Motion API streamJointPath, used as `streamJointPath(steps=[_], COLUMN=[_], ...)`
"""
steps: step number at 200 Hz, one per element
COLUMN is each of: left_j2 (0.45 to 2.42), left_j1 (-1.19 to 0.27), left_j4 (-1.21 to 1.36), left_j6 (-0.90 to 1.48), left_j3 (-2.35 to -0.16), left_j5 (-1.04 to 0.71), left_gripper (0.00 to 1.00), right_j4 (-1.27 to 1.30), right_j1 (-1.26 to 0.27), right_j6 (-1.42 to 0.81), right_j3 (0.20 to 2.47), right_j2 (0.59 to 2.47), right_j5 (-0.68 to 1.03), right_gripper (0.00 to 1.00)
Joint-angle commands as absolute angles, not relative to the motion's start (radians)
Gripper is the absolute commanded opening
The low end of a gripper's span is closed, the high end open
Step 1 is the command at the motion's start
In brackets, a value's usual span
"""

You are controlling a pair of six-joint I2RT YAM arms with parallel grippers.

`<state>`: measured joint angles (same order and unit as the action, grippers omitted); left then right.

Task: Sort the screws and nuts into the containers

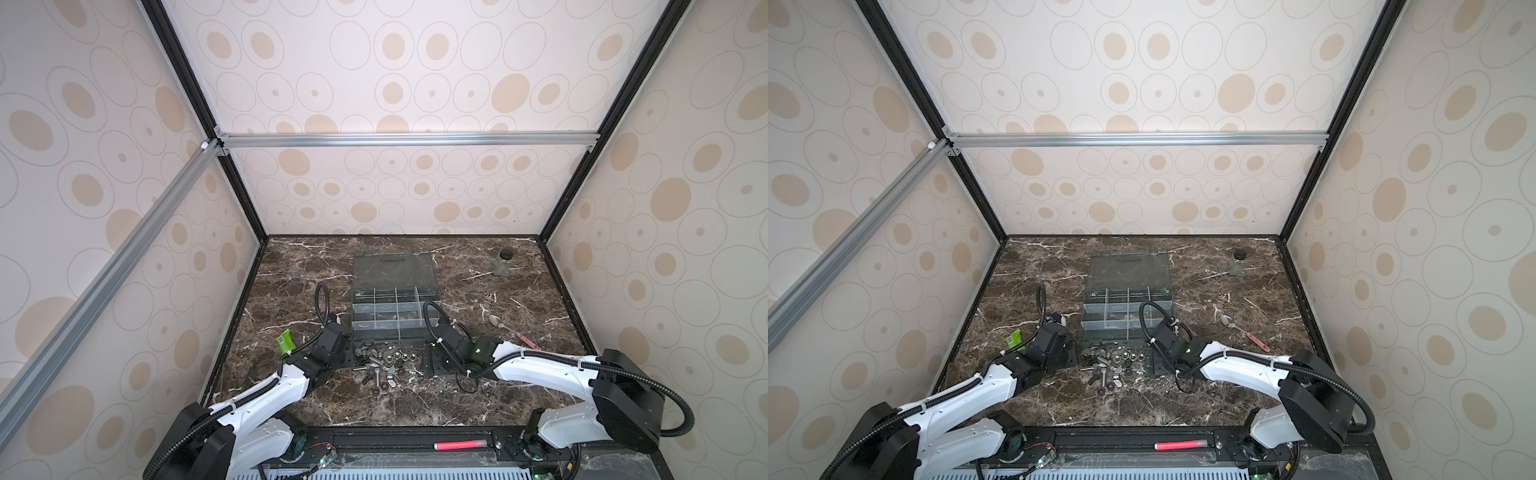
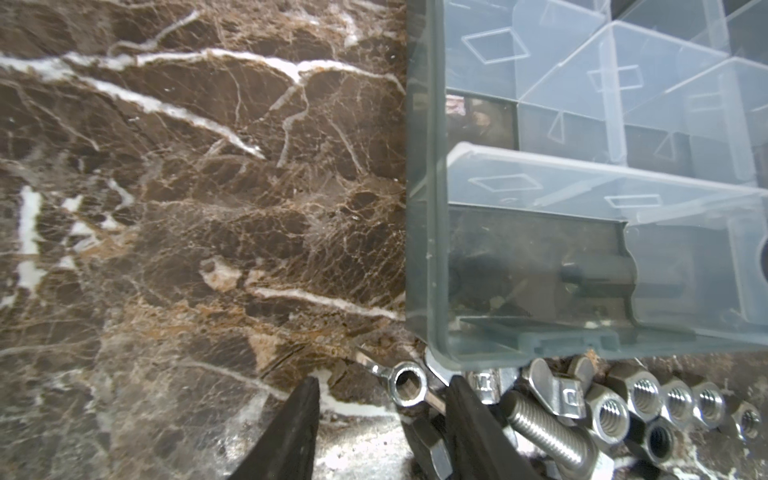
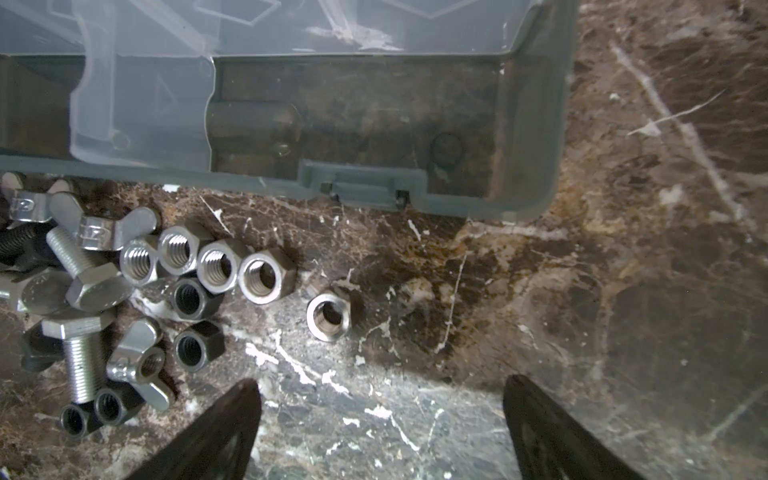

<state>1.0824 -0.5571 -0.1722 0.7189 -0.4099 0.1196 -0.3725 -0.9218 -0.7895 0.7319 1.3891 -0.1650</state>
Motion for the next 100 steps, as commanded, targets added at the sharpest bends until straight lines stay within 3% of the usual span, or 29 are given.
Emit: streamJointPath(steps=[1, 100], left_j2=[1.102, 1.150], left_j1=[-0.563, -0.563], left_j4=[-0.165, -0.113], left_j6=[0.744, 0.749], left_j3=[-0.429, -0.429], left_j5=[0.152, 0.146], left_gripper=[0.47, 0.38], right_j4=[-0.375, -0.378], right_j1=[-0.933, -0.933], right_j6=[-0.814, -0.817], right_j3=[0.722, 0.724], right_j2=[1.381, 1.388], right_j5=[-0.174, -0.167], right_gripper=[0.95, 0.95])
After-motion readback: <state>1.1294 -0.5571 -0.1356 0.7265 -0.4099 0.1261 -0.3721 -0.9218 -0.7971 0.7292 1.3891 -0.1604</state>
